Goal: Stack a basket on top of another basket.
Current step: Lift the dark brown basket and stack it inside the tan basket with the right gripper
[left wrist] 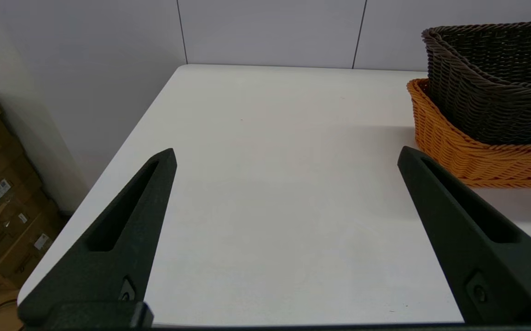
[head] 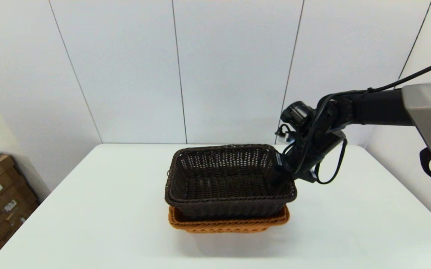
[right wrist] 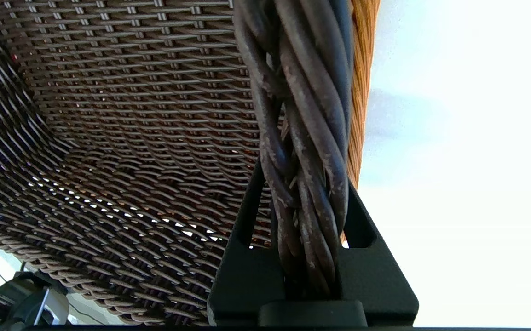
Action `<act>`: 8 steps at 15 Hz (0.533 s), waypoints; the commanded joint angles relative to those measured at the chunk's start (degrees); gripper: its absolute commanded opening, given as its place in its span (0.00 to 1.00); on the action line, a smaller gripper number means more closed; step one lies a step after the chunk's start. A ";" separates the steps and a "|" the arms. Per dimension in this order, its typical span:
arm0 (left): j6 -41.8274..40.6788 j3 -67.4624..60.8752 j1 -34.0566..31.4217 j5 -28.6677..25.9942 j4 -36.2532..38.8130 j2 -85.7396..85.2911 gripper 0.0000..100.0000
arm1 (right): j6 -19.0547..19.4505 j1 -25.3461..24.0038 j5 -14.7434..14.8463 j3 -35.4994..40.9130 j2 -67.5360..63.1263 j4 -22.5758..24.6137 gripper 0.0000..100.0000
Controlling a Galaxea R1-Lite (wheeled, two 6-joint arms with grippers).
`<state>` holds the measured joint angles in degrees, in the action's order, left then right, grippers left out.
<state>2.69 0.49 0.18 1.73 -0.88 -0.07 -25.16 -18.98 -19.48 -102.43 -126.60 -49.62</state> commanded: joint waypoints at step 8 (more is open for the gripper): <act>0.03 0.04 -0.01 0.03 0.00 -0.01 1.00 | -0.06 -0.53 -0.56 0.03 -0.14 -0.22 0.00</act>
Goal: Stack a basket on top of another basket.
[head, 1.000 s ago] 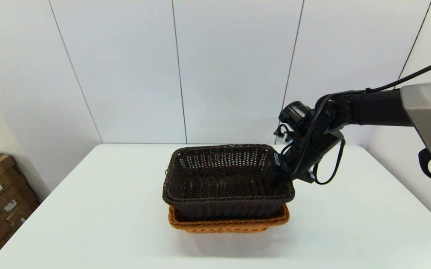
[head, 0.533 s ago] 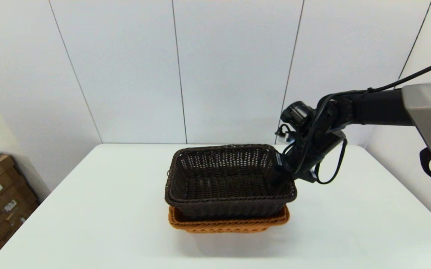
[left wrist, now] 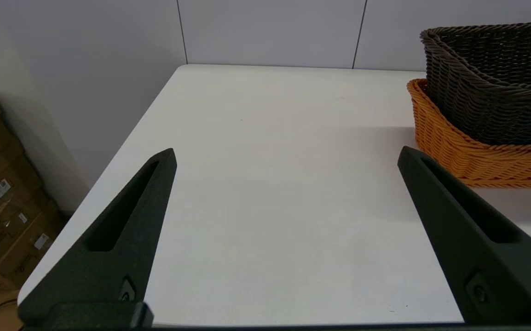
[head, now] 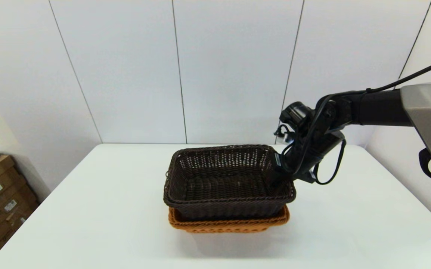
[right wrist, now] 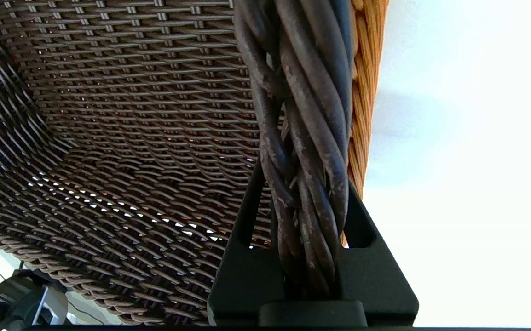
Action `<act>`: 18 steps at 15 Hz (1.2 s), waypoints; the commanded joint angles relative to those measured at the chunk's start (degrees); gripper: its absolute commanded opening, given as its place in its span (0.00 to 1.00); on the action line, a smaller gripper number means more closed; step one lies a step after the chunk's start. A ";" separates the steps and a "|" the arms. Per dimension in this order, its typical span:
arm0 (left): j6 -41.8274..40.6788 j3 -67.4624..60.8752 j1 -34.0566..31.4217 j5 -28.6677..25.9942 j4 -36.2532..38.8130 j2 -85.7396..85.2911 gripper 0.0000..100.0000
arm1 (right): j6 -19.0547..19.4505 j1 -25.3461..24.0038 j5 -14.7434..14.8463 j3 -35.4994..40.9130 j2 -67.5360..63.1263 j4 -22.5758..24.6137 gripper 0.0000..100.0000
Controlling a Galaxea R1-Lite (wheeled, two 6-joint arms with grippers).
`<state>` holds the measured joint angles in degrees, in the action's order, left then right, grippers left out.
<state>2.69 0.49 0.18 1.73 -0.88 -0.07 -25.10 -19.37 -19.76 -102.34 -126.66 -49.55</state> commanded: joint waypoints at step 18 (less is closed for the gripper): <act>0.03 -0.05 -0.01 0.03 0.00 -0.01 1.00 | -0.21 1.09 9.92 2.06 35.08 -8.45 1.00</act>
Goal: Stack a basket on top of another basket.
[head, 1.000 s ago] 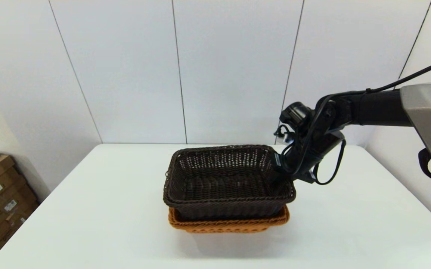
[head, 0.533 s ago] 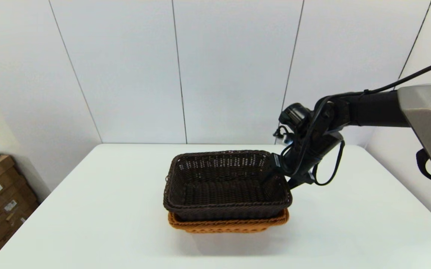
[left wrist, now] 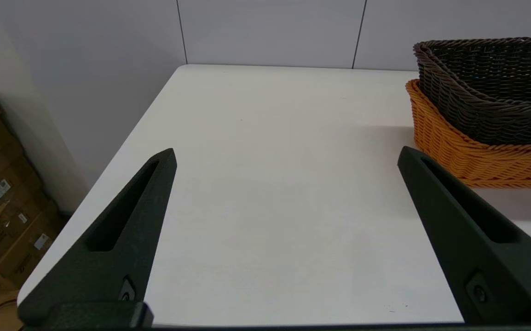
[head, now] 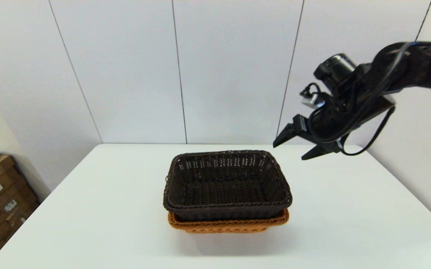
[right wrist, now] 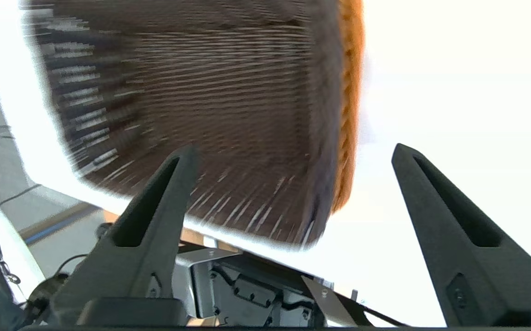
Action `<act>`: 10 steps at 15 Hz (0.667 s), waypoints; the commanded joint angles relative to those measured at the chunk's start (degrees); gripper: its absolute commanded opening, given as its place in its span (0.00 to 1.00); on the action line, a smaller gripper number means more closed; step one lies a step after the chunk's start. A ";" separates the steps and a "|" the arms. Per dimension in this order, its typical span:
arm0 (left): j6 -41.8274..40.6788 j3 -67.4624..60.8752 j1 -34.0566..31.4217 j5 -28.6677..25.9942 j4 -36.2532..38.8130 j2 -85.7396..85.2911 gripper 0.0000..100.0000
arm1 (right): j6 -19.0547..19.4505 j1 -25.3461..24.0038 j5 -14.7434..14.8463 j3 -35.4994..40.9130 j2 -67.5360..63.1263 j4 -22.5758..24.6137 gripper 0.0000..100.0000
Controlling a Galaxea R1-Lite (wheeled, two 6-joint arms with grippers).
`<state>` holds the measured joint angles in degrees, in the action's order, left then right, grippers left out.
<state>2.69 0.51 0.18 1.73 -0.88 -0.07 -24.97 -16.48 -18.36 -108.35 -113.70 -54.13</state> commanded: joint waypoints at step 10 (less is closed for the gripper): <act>0.03 -0.07 -0.01 0.03 0.00 -0.01 1.00 | -4.13 14.55 17.92 44.81 72.04 -3.62 1.00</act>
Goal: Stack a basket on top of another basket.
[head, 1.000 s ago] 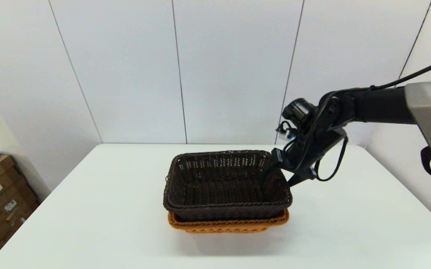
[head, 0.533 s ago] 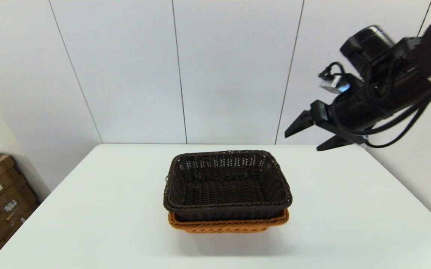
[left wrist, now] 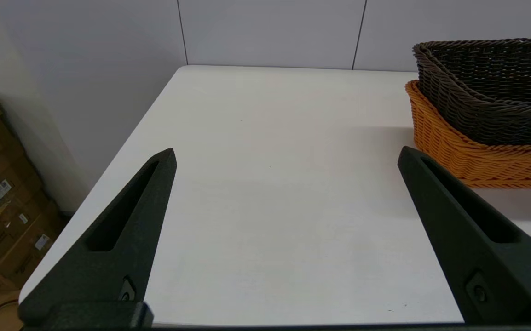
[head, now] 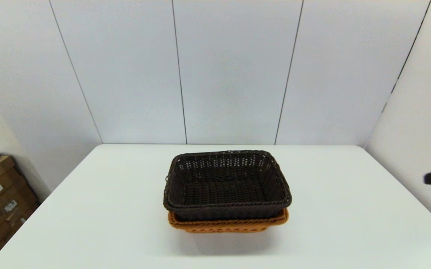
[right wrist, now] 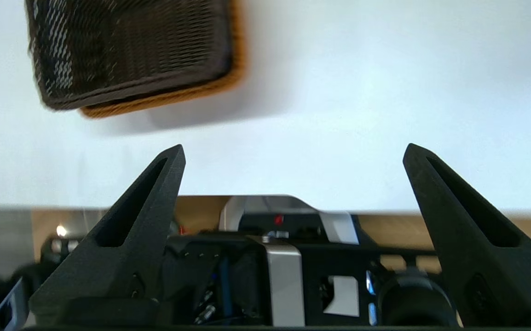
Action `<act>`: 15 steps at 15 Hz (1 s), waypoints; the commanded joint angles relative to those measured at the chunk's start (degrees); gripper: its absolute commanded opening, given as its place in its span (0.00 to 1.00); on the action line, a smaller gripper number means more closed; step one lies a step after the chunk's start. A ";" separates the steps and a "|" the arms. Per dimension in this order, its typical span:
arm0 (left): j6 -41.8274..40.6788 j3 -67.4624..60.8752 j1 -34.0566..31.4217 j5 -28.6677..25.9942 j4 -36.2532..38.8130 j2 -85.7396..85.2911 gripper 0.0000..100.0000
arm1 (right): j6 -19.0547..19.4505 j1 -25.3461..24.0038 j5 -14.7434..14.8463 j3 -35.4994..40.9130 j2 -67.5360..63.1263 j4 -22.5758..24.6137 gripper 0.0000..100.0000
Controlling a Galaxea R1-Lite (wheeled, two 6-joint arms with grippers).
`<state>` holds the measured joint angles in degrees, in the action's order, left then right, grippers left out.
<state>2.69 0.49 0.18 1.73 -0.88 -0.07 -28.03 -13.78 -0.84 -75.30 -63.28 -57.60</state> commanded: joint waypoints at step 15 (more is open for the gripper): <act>0.03 0.04 -0.01 0.03 0.00 -0.01 1.00 | 8.25 18.79 -4.08 25.73 47.02 0.38 1.00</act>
<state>2.69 0.46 0.18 1.71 -0.88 -0.07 -20.18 5.38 -4.92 -49.84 -16.57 -56.99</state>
